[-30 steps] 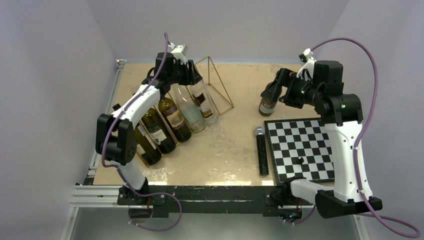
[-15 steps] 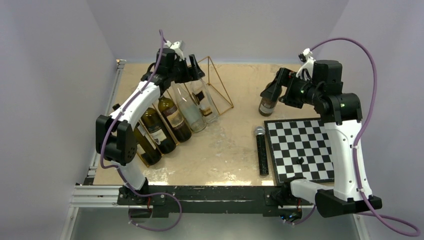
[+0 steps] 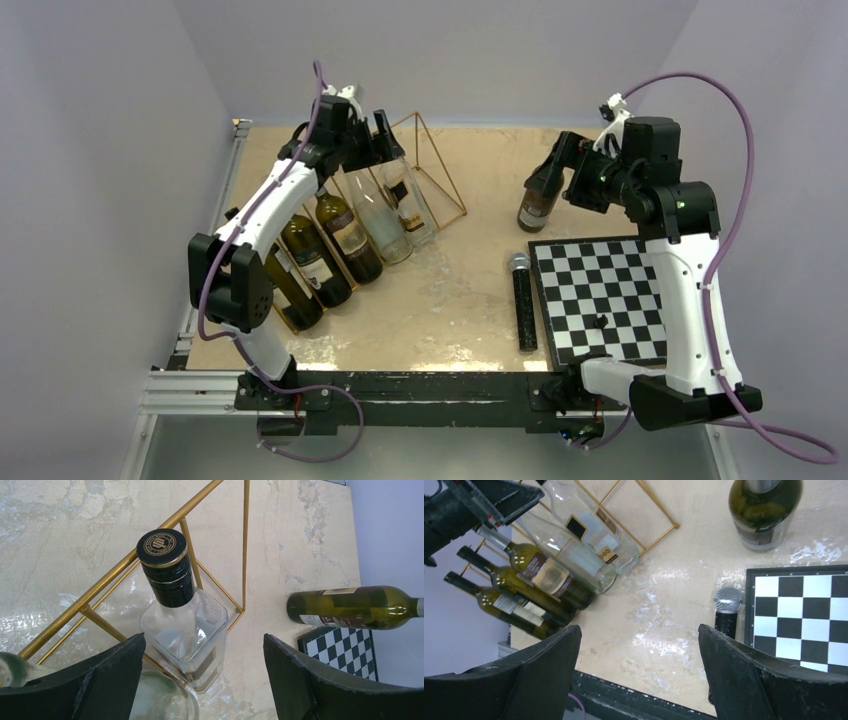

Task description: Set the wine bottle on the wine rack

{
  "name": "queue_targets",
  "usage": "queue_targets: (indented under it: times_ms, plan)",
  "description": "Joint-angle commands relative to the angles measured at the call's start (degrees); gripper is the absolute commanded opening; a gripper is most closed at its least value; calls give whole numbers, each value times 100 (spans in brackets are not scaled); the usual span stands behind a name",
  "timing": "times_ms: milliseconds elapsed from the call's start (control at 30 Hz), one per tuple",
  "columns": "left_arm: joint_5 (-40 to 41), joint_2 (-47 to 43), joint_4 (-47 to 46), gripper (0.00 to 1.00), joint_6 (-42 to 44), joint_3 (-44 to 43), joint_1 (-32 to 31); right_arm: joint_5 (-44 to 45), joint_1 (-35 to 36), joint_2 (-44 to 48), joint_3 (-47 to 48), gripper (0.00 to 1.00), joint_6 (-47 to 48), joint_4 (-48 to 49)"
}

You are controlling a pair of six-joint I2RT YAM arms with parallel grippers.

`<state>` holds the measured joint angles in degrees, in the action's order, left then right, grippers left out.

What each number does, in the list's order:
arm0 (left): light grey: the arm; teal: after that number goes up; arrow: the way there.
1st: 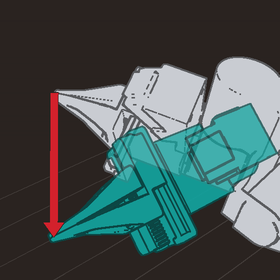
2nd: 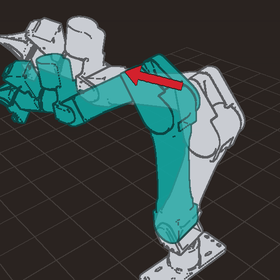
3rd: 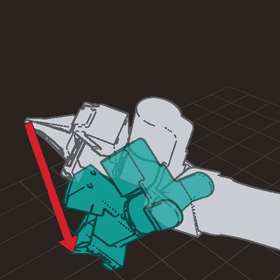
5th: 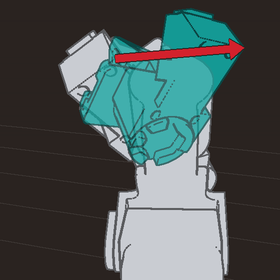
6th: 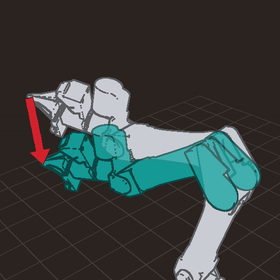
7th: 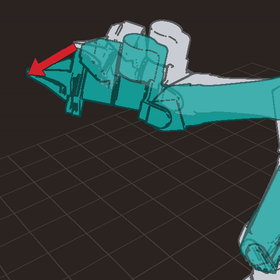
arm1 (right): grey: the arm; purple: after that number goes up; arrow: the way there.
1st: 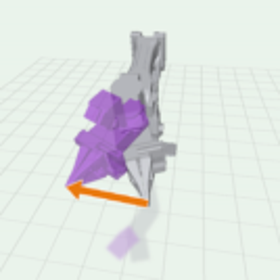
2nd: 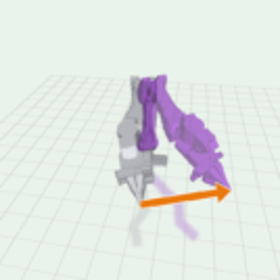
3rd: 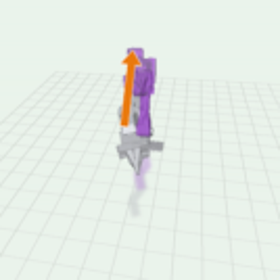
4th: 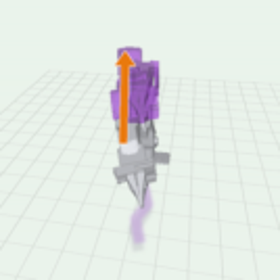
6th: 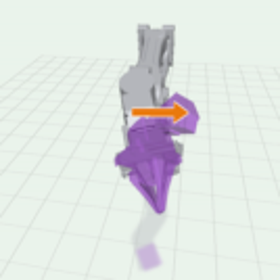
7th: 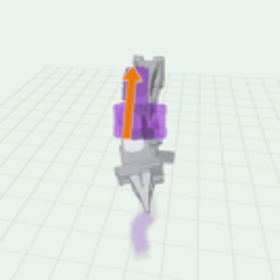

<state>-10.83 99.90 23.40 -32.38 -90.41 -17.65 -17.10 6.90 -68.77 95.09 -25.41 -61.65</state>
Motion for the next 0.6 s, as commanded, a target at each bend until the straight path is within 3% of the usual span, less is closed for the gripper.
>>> queue_targets:
  times_ms: [0,333,567]
  plan:
    - [-82,-465,197,92,123,16,-2,737,2,73,-100,91,7,547]
    - [-989,-1511,220,98,226,7,-28,2666,-2,-172,-670,81,458,2041]
    - [-975,-2264,722,99,834,-259,4,2546,-1,-559,-893,77,1189,2862]
